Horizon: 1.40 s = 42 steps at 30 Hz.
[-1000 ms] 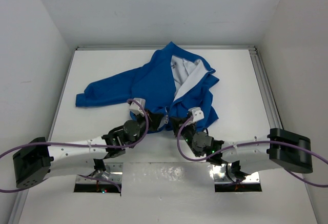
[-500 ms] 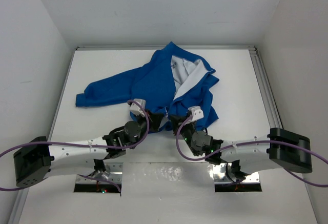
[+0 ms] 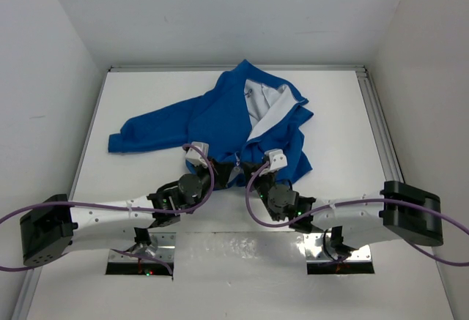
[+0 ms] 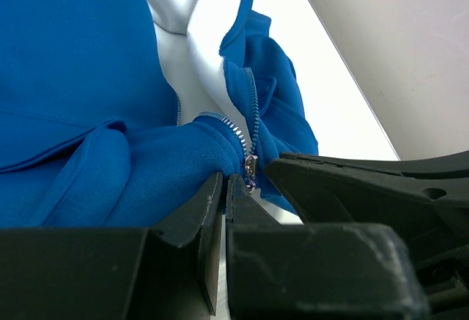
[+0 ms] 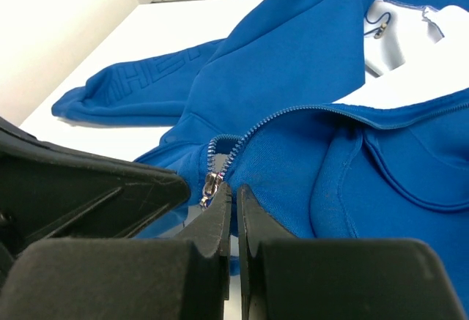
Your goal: Zip up the jacket
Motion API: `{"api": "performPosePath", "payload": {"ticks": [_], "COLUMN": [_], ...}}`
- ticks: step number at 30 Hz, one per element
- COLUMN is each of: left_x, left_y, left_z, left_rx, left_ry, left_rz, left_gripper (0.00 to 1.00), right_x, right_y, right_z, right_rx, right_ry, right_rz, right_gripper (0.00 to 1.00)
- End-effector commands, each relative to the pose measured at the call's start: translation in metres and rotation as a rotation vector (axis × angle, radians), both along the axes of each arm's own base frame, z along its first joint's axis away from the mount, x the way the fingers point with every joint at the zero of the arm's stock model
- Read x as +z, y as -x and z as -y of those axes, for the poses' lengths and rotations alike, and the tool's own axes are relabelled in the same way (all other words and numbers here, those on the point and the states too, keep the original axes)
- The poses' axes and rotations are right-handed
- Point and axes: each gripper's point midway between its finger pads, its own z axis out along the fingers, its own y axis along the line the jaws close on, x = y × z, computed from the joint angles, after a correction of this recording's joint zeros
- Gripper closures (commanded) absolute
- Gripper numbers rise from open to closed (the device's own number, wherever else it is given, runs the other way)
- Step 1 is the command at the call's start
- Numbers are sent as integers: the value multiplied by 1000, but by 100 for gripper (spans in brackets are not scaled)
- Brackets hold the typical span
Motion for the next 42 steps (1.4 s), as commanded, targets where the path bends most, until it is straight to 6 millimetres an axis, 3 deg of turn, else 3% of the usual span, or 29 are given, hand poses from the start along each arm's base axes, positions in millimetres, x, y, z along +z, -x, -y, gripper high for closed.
{"api": "performPosePath", "payload": {"ticks": [1,9,17,22,26,29,34,37,40,42], "left_x": [14,9,6,3,2,-5,-30,-47,-57,-61], "left_y": [13,21,23,36,49,61,79,84,90,92], "left_z": [18,23,22,29,33,34,28,21,16,14], "left_rx": [-97,-156,-153,-233,-305,-361,-422,-418,-428,-432], "left_ry": [52,27,-3,-4,1,-4,-37,-57,-71,-81], "left_rz": [25,-2,-52,-83,-109,-141,-211,-256,-285,-300], "left_gripper": [100,100,100,100,100,100,100,100,100,100], "right_x": [35,39,42,32,15,0,-8,-29,-38,-30], "right_y": [0,-3,13,15,4,0,-2,9,24,35], "right_z": [-19,-19,-21,-27,-24,-21,-19,-11,-2,2], "right_rx": [23,36,138,169,145,136,125,138,186,220], "right_ry": [-93,-89,-123,-48,39,32,44,97,89,74], "right_rz": [29,-9,-68,-155,-251,-320,-392,-450,-479,-462], "right_gripper": [100,100,100,100,100,100,100,100,100,100]}}
